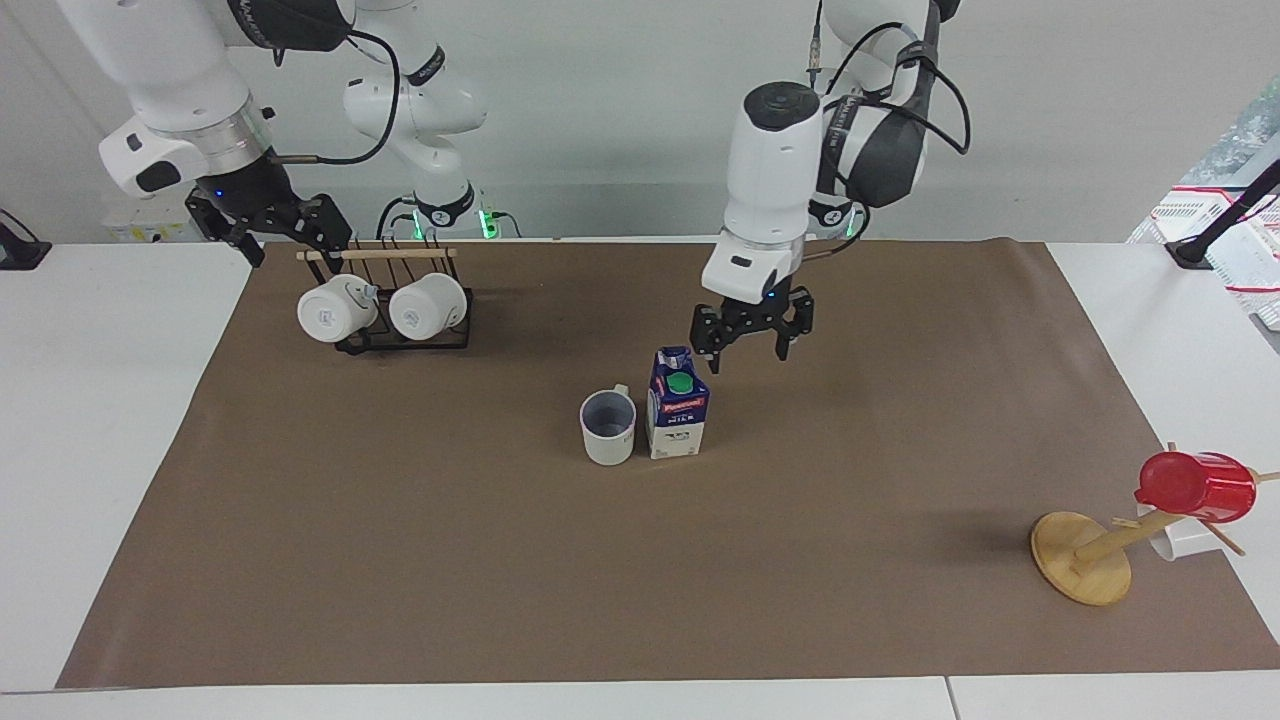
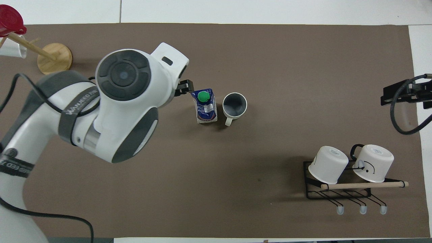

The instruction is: Place cup and milk on table

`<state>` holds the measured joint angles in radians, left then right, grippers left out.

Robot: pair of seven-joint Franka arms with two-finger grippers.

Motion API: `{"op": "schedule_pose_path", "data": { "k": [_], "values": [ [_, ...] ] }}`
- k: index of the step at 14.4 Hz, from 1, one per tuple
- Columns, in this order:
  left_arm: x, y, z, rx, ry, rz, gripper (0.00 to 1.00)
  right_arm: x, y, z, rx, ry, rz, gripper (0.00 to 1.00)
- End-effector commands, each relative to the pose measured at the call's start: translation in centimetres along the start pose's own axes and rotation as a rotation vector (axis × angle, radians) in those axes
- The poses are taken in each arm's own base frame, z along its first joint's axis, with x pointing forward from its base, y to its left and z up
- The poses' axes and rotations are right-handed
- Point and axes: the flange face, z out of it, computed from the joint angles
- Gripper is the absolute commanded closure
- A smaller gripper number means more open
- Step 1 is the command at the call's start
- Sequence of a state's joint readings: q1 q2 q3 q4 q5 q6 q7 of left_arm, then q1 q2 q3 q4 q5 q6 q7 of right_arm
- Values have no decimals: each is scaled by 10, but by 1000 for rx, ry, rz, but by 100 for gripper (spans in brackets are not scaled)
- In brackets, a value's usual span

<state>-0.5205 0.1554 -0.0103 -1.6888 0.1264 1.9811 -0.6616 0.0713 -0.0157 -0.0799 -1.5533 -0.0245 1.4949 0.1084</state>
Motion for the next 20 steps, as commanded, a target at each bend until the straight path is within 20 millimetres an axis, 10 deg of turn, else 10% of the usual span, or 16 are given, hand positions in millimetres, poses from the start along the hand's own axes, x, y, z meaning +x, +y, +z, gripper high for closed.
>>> {"op": "schedule_pose_path", "data": {
  "k": [1,4,8,20],
  "values": [
    [5,-83,-12,48,-27,62,0,-7,3,0,4,-7,11,0],
    [34,-175,-29,56,-34,124,0,-7,3,0,4,-7,11,0],
    [53,-245,-55,-53,-60,80,0,-7,3,0,4,-7,11,0],
    [74,-300,-98,-40,-105,79,0,-7,3,0,4,-7,11,0]
  ]
}}
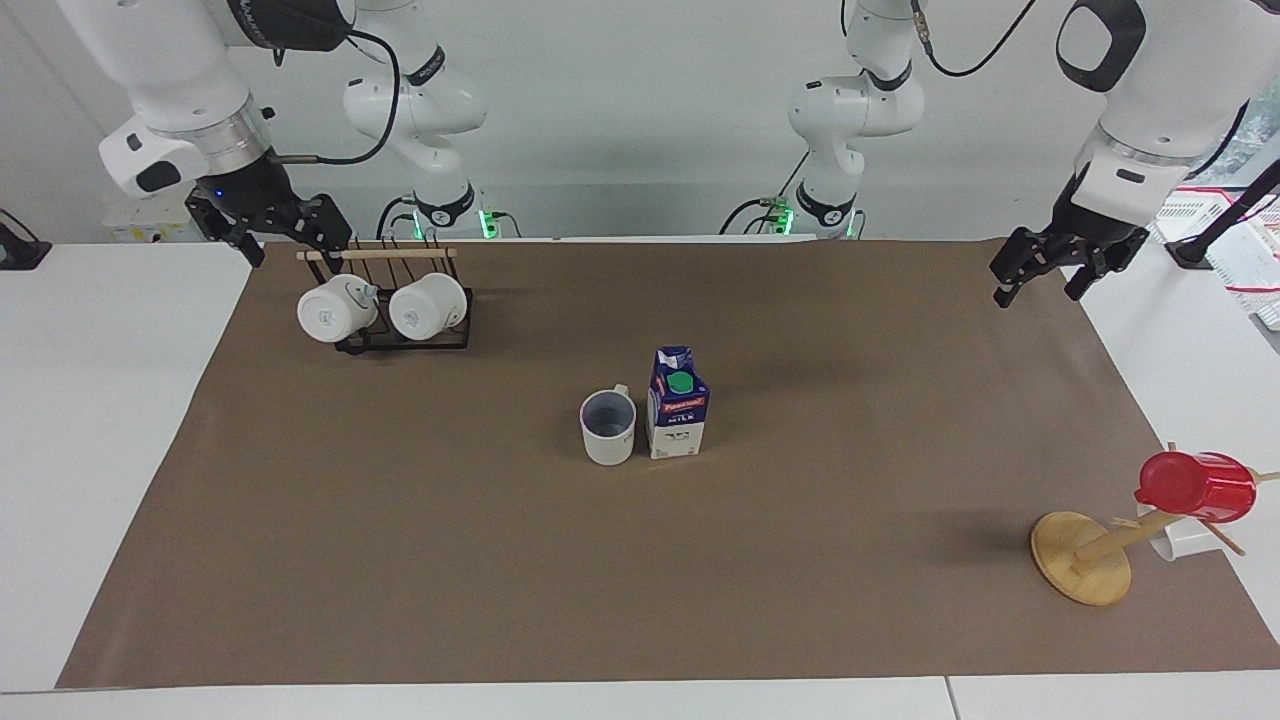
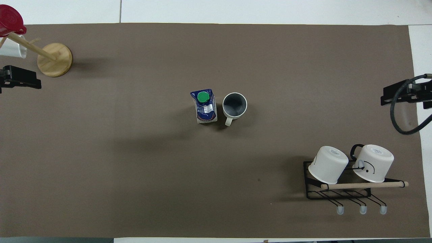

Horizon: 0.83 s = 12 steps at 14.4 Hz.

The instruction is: Place cup and milk on table

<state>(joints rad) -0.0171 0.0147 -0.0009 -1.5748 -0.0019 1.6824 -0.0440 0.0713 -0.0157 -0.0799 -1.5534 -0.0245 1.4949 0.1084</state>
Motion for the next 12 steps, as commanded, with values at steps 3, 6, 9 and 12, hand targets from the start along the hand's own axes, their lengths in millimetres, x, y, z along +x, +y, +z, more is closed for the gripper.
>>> {"op": "schedule_pose_path", "data": {
  "k": [3,6,9,12],
  "values": [
    [-2,-10,4,-11,-33,25,0,-7,3,0,4,-7,11,0],
    [-3,-10,3,-11,-30,25,0,-7,3,0,4,-7,13,0],
    [-3,-9,3,-11,-32,25,0,-7,3,0,4,-7,13,0],
    [-3,-9,3,-11,-32,25,0,-7,3,0,4,-7,11,0]
  ]
}}
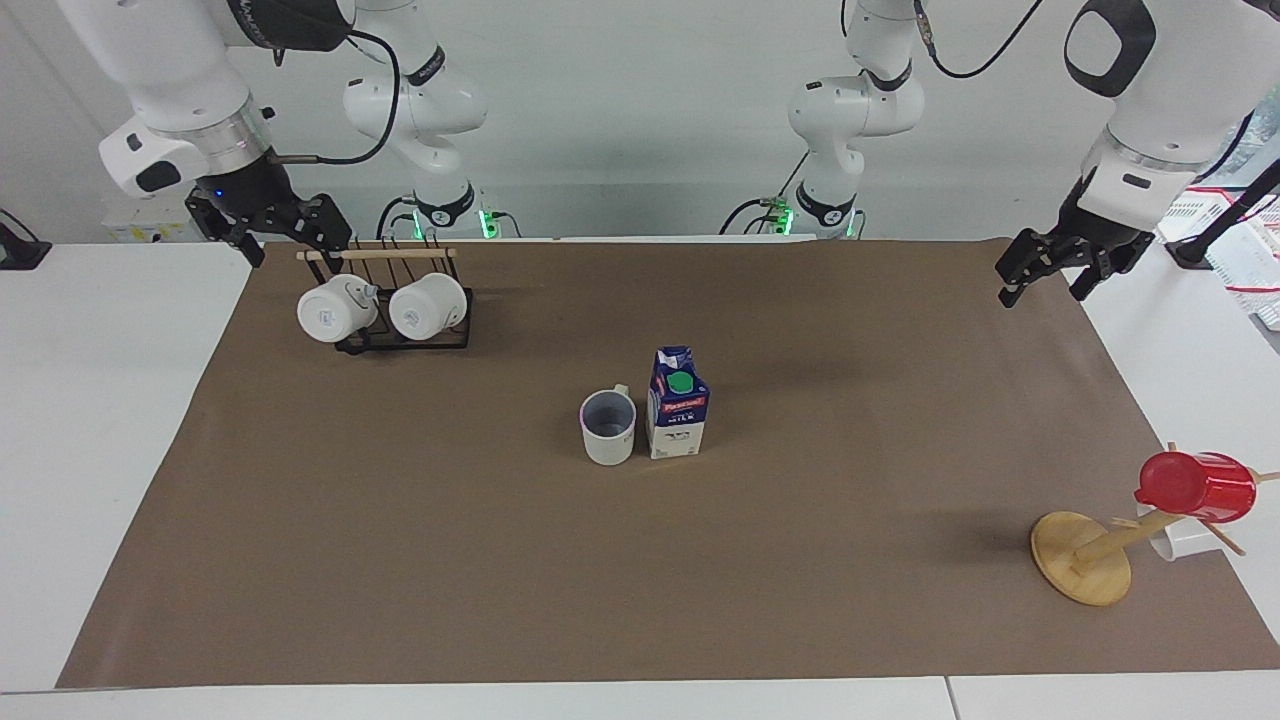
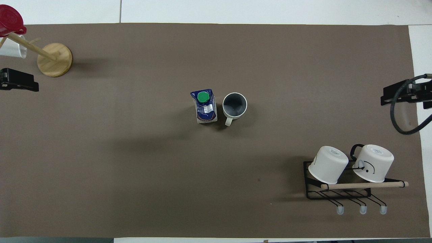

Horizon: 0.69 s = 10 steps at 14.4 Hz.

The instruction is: Place cup and milk on table

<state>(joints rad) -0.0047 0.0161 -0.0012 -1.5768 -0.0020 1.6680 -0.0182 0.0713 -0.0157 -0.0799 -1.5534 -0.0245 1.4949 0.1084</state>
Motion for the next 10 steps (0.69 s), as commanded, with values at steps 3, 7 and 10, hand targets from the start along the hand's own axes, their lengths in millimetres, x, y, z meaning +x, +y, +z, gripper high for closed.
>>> {"op": "schedule_pose_path", "data": {
  "k": [3,7,10],
  "values": [
    [-1,-2,1,-13,-8,11,0,-6,4,0,5,0,13,0],
    [-3,1,2,-13,-20,17,0,0,4,-3,7,50,-65,0],
    [-3,4,2,-14,-25,20,0,-1,4,-1,6,35,-67,0]
  ]
}}
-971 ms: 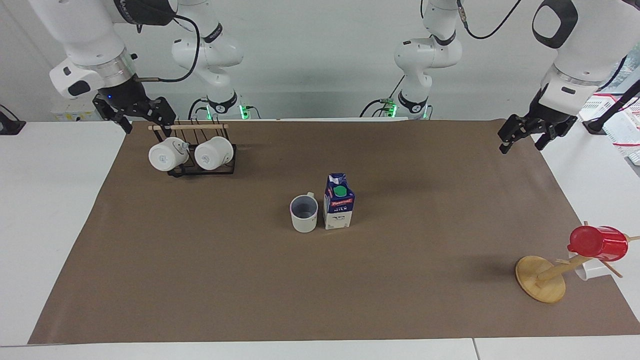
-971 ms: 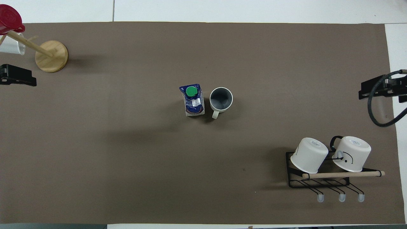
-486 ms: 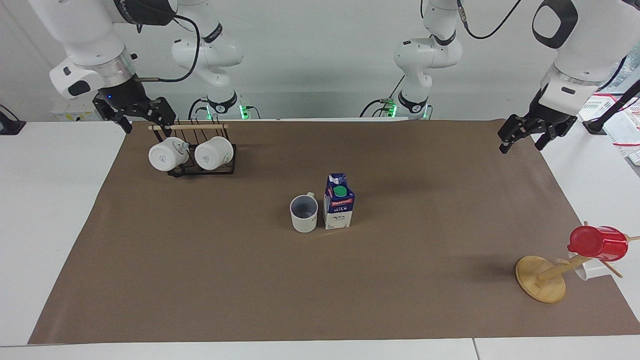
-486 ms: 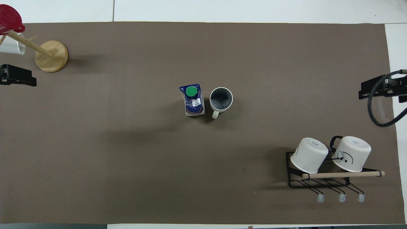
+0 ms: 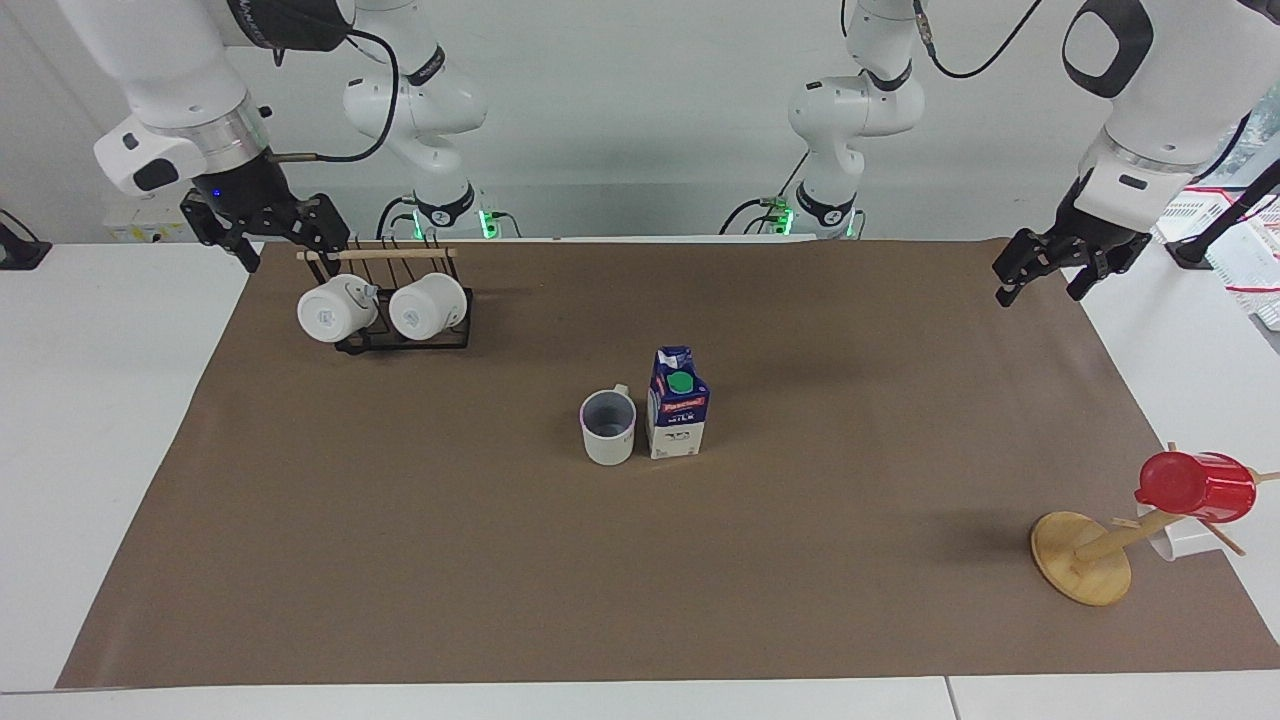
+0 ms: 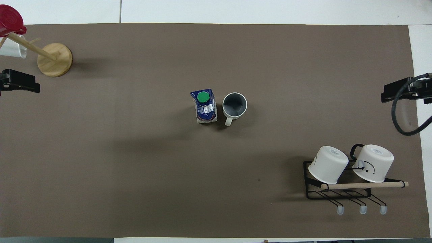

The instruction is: Place cup and milk on table

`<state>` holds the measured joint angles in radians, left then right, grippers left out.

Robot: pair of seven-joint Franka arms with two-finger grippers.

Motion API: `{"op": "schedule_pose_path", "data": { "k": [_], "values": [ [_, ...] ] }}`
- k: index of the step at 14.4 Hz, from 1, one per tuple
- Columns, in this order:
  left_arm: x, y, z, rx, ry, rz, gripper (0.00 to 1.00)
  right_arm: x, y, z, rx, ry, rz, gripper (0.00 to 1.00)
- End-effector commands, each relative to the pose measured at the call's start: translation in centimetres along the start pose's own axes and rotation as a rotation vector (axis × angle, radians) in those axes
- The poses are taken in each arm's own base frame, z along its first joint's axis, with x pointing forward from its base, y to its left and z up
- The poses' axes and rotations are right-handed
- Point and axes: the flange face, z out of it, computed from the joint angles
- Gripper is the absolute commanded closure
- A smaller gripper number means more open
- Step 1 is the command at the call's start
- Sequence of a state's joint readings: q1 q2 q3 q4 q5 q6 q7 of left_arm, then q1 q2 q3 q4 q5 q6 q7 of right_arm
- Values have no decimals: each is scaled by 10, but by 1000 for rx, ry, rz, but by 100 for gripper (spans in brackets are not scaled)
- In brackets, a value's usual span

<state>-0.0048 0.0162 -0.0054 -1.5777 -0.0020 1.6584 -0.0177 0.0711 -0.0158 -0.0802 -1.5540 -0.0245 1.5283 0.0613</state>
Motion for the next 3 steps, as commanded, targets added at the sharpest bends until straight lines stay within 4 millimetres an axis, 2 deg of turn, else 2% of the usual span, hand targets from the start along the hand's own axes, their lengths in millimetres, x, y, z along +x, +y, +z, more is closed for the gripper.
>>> {"op": "schedule_pose_path", "data": {
  "k": [1,3],
  "values": [
    [-4,3,1,-13,-22,19,0,-5,4,1,3,3,-20,0],
    [-5,4,2,-13,-32,22,0,-5,4,1,2,3,-20,0]
  ]
}}
